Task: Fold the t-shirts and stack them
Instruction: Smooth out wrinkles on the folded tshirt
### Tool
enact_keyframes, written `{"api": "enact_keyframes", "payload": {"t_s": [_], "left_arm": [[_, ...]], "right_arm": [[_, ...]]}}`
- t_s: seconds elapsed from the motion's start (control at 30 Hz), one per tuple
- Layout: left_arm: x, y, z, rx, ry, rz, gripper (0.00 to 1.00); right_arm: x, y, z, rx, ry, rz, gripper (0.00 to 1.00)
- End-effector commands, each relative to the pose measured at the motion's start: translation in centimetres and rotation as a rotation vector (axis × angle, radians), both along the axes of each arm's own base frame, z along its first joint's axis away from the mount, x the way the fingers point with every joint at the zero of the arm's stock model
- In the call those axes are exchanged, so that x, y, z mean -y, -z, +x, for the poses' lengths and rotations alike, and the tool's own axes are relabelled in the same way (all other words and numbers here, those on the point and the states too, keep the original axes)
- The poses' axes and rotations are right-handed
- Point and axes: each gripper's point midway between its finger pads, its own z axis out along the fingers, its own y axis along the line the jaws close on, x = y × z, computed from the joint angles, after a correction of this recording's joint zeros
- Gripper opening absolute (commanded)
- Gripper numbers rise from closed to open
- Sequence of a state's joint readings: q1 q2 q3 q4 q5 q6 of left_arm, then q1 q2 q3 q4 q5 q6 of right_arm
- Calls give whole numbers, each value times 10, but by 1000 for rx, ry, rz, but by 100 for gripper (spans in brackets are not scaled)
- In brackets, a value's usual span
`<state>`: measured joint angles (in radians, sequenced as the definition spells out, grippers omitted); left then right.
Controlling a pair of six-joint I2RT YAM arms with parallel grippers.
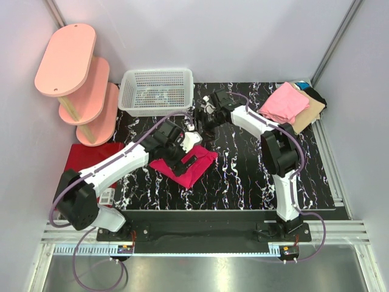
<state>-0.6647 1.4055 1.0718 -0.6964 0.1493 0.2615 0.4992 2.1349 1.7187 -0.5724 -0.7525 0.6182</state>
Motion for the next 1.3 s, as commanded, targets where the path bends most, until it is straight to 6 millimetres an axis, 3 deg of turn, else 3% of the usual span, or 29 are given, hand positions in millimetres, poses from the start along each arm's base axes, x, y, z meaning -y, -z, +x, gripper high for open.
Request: {"api": "enact_keyframes", "payload": {"t_s": [0.0,0.43,0.6,0.93,1.27], "left_arm": [[17,1,14,43,20,6,99],[71,15,29,-31,85,-6,99],[83,28,29,-79,104,6,99],[89,37,26,-117,108,8,99],[70,10,-20,-112,142,-90,99]], "right_arm": [[-18,-20,2,17,-45,72,79],[-37,10,-13,-33,-94,39,79],[-42,23,-23,-50,-116,15,80],[-46,36,-32,-77,-145,9,80],[-60,52,-21,-121,-163,47,80]]}}
